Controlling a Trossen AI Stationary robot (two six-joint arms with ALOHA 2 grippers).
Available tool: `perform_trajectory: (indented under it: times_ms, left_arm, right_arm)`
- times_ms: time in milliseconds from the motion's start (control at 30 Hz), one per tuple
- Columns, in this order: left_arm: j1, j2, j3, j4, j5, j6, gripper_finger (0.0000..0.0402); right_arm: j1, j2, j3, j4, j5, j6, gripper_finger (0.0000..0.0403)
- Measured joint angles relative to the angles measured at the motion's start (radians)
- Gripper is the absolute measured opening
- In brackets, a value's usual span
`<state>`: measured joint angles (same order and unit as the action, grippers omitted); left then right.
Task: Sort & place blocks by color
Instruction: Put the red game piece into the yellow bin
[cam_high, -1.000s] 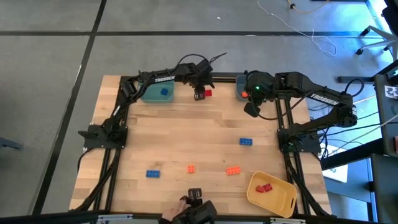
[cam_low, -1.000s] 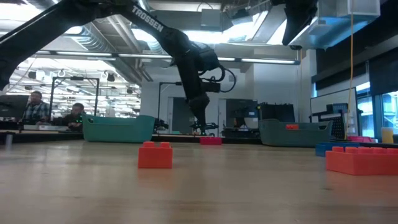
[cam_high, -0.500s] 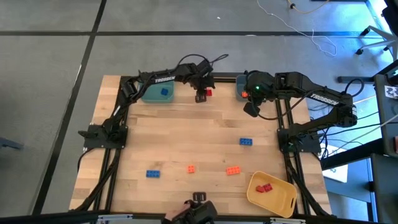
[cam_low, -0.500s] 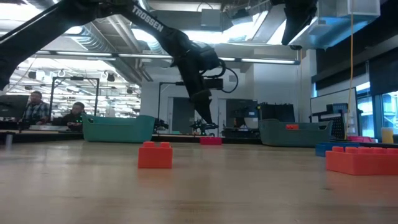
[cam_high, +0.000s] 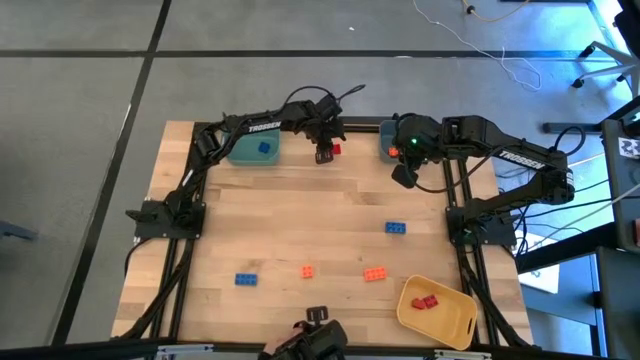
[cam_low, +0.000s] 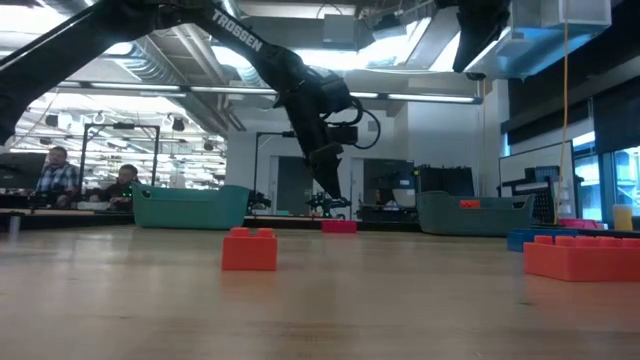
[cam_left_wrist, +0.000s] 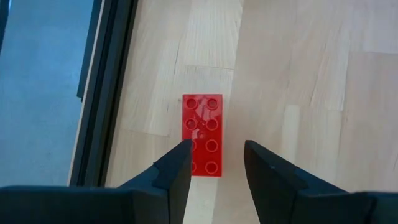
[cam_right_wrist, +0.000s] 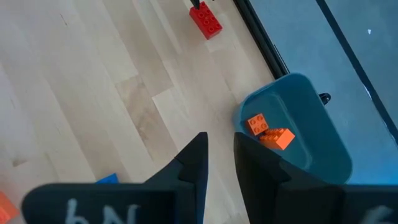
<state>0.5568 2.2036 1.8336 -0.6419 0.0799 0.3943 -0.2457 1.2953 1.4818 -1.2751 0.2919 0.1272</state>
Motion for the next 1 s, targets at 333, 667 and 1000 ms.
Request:
perform_trajectory:
  times_ms: [333, 667, 1000]
  left_arm:
    - [0.0, 0.0, 0.0, -0.001, 0.0, 0.0, 0.0139]
    - [-0.011, -0.002, 0.0, -0.001, 0.024, -0.046, 0.0139]
    - [0.013, -0.002, 0.0, 0.015, 0.043, -0.105, 0.0139]
  right_arm:
    - [0.0, 0.0, 0.0, 0.0, 0.0, 0.0, 0.0078]
    - [0.0, 0.0, 0.0, 0.0, 0.0, 0.0, 0.0078]
    - [0.0, 0.0, 0.0, 0.0, -0.001, 0.0, 0.0078]
